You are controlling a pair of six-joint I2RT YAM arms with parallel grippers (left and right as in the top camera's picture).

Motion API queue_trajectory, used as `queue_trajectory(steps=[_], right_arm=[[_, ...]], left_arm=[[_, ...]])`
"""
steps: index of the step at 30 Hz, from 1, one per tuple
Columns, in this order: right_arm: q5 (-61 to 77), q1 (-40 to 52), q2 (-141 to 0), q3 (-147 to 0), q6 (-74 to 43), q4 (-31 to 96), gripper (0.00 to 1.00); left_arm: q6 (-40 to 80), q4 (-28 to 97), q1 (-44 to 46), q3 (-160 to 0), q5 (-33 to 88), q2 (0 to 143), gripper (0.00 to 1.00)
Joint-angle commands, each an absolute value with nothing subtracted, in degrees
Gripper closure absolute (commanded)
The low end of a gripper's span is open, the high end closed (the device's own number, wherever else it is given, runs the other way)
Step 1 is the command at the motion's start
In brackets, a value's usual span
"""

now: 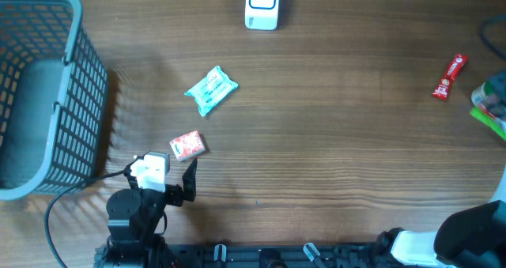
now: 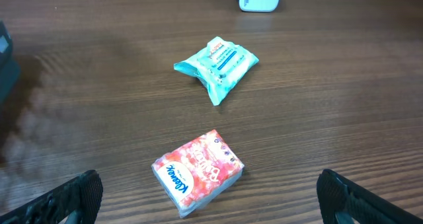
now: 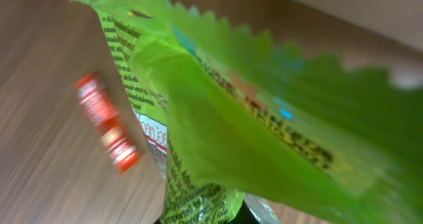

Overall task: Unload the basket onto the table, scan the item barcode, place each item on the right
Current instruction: 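Place the snack bag at the right edge below the jar and release, then reach the right gripper left to the light-green wipes pack and grasp it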

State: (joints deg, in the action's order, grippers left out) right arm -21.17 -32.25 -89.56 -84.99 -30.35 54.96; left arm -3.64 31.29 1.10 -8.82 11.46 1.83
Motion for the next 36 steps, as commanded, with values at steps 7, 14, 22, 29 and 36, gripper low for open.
queue_trajectory(steps=[7,14,22,29,36], right_arm=[[-22.6,-44.2,-96.6,-80.5,-40.5,43.8,0.96],[2.8,-44.2,-106.1,-80.7,-31.6,31.0,0.47],[8.1,-41.3,-75.8,-80.7,-35.7,45.7,0.00],[14.7,-9.5,-70.5,-79.4,-36.0,61.1,0.00],[14.7,17.0,-86.6,-76.8,-30.0,46.8,0.00]], left_arm=[[-4.3,31.1,0.8,-8.6,12.0,1.5,0.00],[-4.3,31.1,0.8,-8.6,12.0,1.5,0.00],[-4.3,31.1,0.8,-8.6,12.0,1.5,0.00],[-4.3,31.1,0.8,-8.6,12.0,1.5,0.00],[-4.3,31.1,0.8,-8.6,12.0,1.5,0.00]])
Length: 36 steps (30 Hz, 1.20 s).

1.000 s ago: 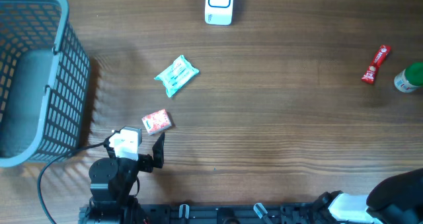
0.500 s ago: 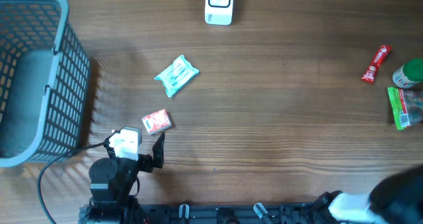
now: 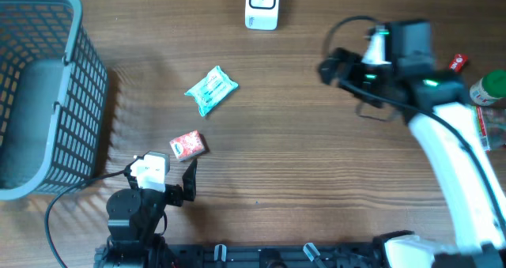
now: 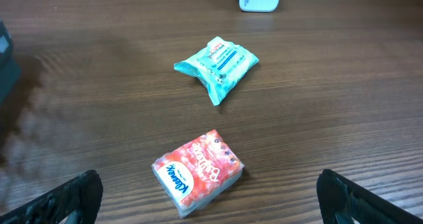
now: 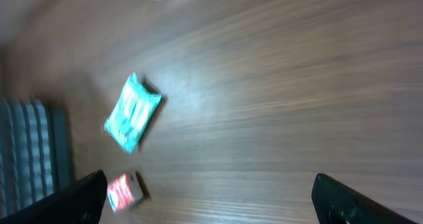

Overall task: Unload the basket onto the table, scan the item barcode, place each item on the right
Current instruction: 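Reach the right gripper left to the light-green wipes pack and grasp it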

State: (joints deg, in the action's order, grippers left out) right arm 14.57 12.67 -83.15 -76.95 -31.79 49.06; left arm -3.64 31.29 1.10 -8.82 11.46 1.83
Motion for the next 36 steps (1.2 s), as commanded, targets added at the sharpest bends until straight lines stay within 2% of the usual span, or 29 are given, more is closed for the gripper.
queue_trajectory(steps=[1,6,10,12,13,18,20,22,27,36], right_arm=[[14.7,19.4,-89.0,-76.8,-30.2,44.8,0.00],[14.7,25.2,-98.6,-76.8,-31.4,39.6,0.00],[20.6,26.1,-108.0,-76.8,-22.4,27.9,0.00],[30.2,26.9,-111.8,-76.8,-14.5,19.9,0.00],[30.8,27.8,-112.7,-76.8,-12.6,16.8,0.00],[24.0,34.4,-113.1,-76.8,-16.4,5.9,0.00],[11.4,39.1,-113.4,-76.8,-10.1,2.5,0.00],[5.5,41.9,-115.0,-76.8,-6.2,-1.2,0.00],[5.9,42.4,-119.8,-76.8,-6.0,-8.7,0.01],[8.9,44.4,-124.0,-76.8,-6.3,-8.2,0.01]], left_arm=[[-4.3,31.1,0.8,-8.6,12.0,1.5,0.00],[-4.3,31.1,0.8,-8.6,12.0,1.5,0.00],[-4.3,31.1,0.8,-8.6,12.0,1.5,0.00],[-4.3,31.1,0.8,-8.6,12.0,1.5,0.00],[-4.3,31.1,0.8,-8.6,12.0,1.5,0.00],[-4.3,31.1,0.8,-8.6,12.0,1.5,0.00],[-4.3,31.1,0.8,-8.6,12.0,1.5,0.00],[-4.3,31.1,0.8,-8.6,12.0,1.5,0.00],[-4.3,31.1,0.8,-8.6,12.0,1.5,0.00],[-4.3,31.1,0.8,-8.6,12.0,1.5,0.00]])
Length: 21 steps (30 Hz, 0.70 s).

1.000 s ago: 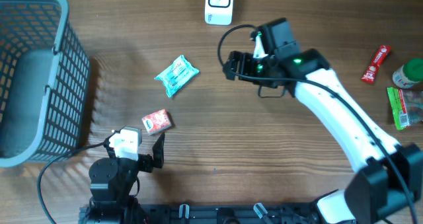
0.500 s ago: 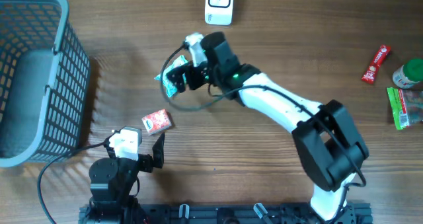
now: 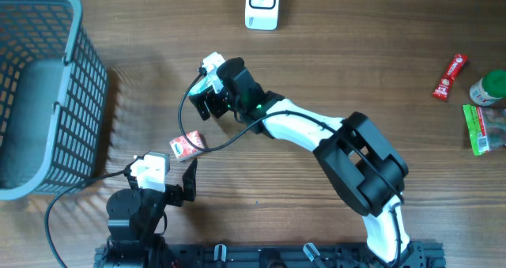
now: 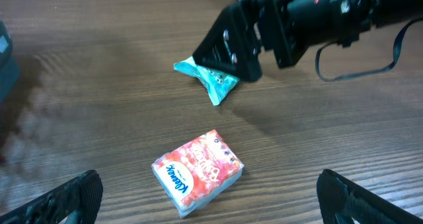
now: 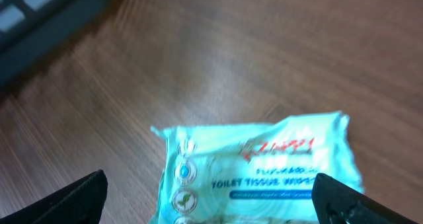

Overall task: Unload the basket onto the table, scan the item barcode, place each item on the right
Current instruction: 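Reach the right gripper left to the light-green wipes pack and grasp it, then lift the wipes pack and bring it to the white scanner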

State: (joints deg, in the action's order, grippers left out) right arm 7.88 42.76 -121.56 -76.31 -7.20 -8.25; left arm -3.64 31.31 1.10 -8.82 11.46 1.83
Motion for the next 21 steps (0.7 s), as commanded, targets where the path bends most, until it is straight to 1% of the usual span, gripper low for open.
queue_trajectory(steps=[1,4,6,8,10,11,12,13,14,16,18,20,21], right_arm=[[7.9,45.3,-124.5,-76.8,-6.2,-8.3,0.00],[3.0,46.9,-126.5,-76.8,-6.2,-8.6,0.01],[-0.2,47.0,-128.1,-76.8,-7.8,-9.4,0.13],[-3.4,47.0,-128.4,-76.8,-9.2,-9.4,0.23],[-4.3,47.0,-128.5,-76.8,-9.2,-9.4,0.36],[-5.5,47.0,-128.5,-76.8,-9.4,-9.4,0.53],[-6.7,47.0,-128.5,-76.8,-10.1,-9.4,0.66],[-7.9,47.0,-128.5,-76.8,-10.9,-9.3,0.83],[-8.2,47.0,-128.5,-76.8,-11.2,-9.3,0.94],[-8.3,46.9,-128.0,-76.8,-12.1,-7.8,0.95],[-8.3,46.4,-125.2,-76.8,-12.9,-2.5,0.96],[-9.4,45.1,-119.4,-76.8,-15.6,7.4,0.95],[-9.3,43.8,-115.3,-76.8,-15.7,14.3,0.95]], left_arm=[[-4.3,31.1,0.8,-8.6,12.0,1.5,0.00],[-4.3,31.1,0.8,-8.6,12.0,1.5,0.00],[-4.3,31.1,0.8,-8.6,12.0,1.5,0.00],[-4.3,31.1,0.8,-8.6,12.0,1.5,0.00],[-4.3,31.1,0.8,-8.6,12.0,1.5,0.00],[-4.3,31.1,0.8,-8.6,12.0,1.5,0.00],[-4.3,31.1,0.8,-8.6,12.0,1.5,0.00],[-4.3,31.1,0.8,-8.6,12.0,1.5,0.00],[-4.3,31.1,0.8,-8.6,12.0,1.5,0.00],[-4.3,31.1,0.8,-8.6,12.0,1.5,0.00],[-4.3,31.1,0.8,-8.6,12.0,1.5,0.00],[-4.3,31.1,0.8,-8.6,12.0,1.5,0.00],[-4.3,31.1,0.8,-8.6,12.0,1.5,0.00]])
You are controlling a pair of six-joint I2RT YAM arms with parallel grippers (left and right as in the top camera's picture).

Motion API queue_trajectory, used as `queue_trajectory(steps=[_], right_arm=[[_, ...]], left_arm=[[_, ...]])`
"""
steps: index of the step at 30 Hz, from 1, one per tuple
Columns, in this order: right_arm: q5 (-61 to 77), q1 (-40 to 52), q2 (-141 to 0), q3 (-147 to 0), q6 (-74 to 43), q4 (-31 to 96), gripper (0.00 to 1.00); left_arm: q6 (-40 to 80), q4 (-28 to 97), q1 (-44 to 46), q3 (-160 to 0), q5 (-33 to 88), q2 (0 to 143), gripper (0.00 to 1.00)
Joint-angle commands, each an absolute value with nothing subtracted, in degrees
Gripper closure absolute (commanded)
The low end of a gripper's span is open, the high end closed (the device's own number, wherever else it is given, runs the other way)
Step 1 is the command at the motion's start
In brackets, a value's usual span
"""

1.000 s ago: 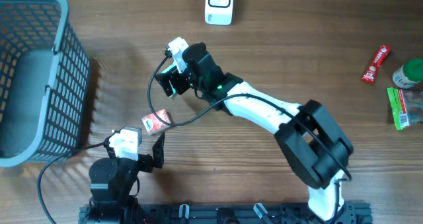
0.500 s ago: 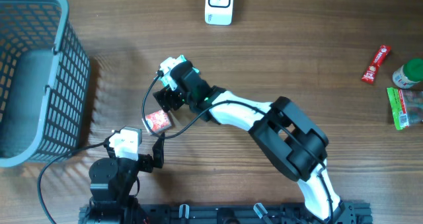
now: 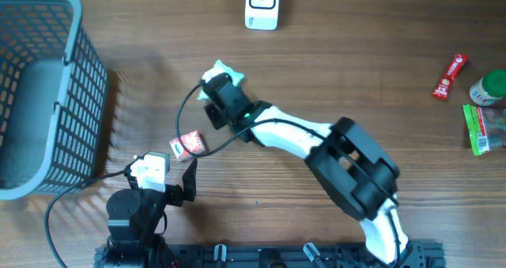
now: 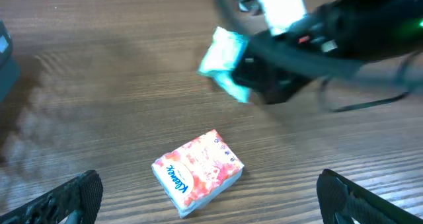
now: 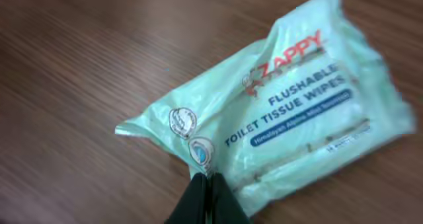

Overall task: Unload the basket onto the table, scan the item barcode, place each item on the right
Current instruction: 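Lift the wipes pack and bring it to the white scanner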

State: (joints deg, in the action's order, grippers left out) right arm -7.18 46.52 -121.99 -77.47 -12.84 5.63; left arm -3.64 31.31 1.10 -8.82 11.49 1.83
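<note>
The teal pack of flushable wipes [image 5: 284, 118] is pinched at its near edge by my right gripper [image 5: 208, 191], whose fingers are shut on the wrapper. From overhead, only a teal corner of the wipes pack [image 3: 220, 68] shows beyond the right gripper [image 3: 217, 83]. In the left wrist view the wipes pack [image 4: 223, 52] looks tilted up and blurred. The white scanner [image 3: 262, 5] stands at the far edge of the table. My left gripper [image 4: 210, 199] rests open near the front edge, with nothing between its fingers.
A red and white Kleenex tissue pack [image 3: 190, 144] lies just in front of the left gripper. A grey basket [image 3: 75, 102] fills the left side. At the far right are a red snack stick [image 3: 449, 76], a green packet [image 3: 481, 130] and a green-lidded item [image 3: 490, 86].
My right gripper was open just over the wipes pack; now it is shut on the pack's edge and the pack has shifted toward the far side. The left arm has not moved.
My right gripper first held a green packet at the far right. Then it was open over the right middle of the table, the packet left behind. Then it hovered open over the wipes pack, and now it grips that pack.
</note>
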Motion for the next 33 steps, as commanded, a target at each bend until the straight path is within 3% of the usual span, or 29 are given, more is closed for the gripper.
queue_trajectory(steps=[1,3,9,10,11,12,14,16,21,25,29,31,33], right_arm=[[-9.3,42.8,-112.0,-76.8,-15.7,20.1,0.96],[-9.3,40.7,-105.8,-76.8,-16.9,31.2,0.95],[-8.0,36.6,-101.4,-76.8,-22.6,44.8,0.95],[-5.9,36.6,-101.4,-76.8,-22.7,45.5,0.78],[-2.0,36.6,-101.3,-76.8,-22.6,45.5,0.06],[2.2,36.7,-101.2,-76.8,-22.7,45.1,0.00],[0.2,36.9,-101.3,-76.8,-25.7,43.8,0.00],[-10.8,38.5,-102.9,-76.8,-31.2,42.0,0.01],[-19.9,45.2,-112.6,-77.2,-33.4,29.8,0.03],[-31.4,46.3,-118.7,-77.9,-38.0,33.1,0.06],[-32.3,45.4,-119.6,-77.9,-40.9,34.9,0.36],[-35.4,45.3,-120.2,-77.9,-40.8,35.9,0.42],[-36.5,45.3,-120.6,-78.0,-40.9,36.8,0.64]], left_arm=[[-4.3,31.1,0.8,-8.6,12.0,1.5,0.00],[-4.3,31.1,0.8,-8.6,12.0,1.5,0.00],[-4.3,31.1,0.8,-8.6,12.0,1.5,0.00],[-4.3,31.1,0.8,-8.6,12.0,1.5,0.00],[-4.3,31.1,0.8,-8.6,12.0,1.5,0.00],[-4.3,31.1,0.8,-8.6,12.0,1.5,0.00],[-4.3,31.1,0.8,-8.6,12.0,1.5,0.00],[-4.3,31.1,0.8,-8.6,12.0,1.5,0.00],[-4.3,31.1,0.8,-8.6,12.0,1.5,0.00],[-4.3,31.1,0.8,-8.6,12.0,1.5,0.00],[-4.3,31.1,0.8,-8.6,12.0,1.5,0.00],[-4.3,31.1,0.8,-8.6,12.0,1.5,0.00],[-4.3,31.1,0.8,-8.6,12.0,1.5,0.00]])
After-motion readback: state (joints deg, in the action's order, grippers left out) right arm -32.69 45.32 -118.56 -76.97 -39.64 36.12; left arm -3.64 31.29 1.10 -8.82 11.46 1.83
